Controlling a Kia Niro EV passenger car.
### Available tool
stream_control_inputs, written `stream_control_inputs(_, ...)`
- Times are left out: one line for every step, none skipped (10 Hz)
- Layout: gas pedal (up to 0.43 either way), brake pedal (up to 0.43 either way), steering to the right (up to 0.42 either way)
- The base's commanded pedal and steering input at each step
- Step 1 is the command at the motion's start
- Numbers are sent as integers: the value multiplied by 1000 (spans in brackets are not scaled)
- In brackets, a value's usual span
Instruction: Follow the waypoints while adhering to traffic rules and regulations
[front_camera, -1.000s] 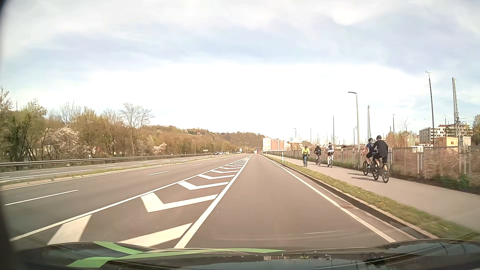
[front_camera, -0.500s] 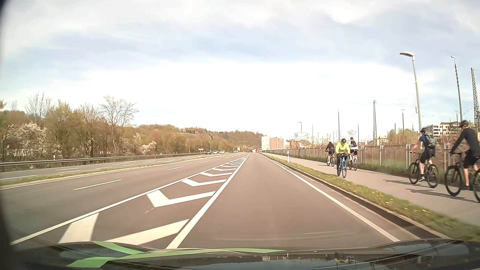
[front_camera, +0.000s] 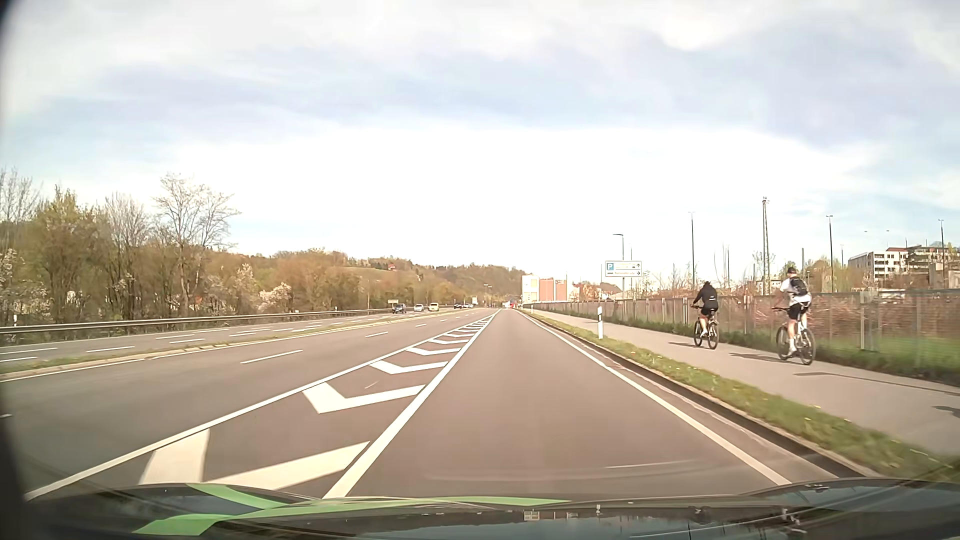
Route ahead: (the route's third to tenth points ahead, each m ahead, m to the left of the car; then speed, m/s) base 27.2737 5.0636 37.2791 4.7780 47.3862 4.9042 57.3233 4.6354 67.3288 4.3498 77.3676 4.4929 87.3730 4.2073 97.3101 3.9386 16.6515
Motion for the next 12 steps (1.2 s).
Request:
stream_control_inputs(169, 0, -7)
stream_control_inputs(177, 0, -7)
stream_control_inputs(177, 0, -7)
stream_control_inputs(177, 0, -7)
stream_control_inputs(177, 0, -6)
stream_control_inputs(169, 0, -5)
stream_control_inputs(169, 0, -4)
stream_control_inputs(177, 0, -3)
stream_control_inputs(177, 0, -3)
stream_control_inputs(177, 0, -3)
stream_control_inputs(177, 0, -3)
stream_control_inputs(169, 0, -3)
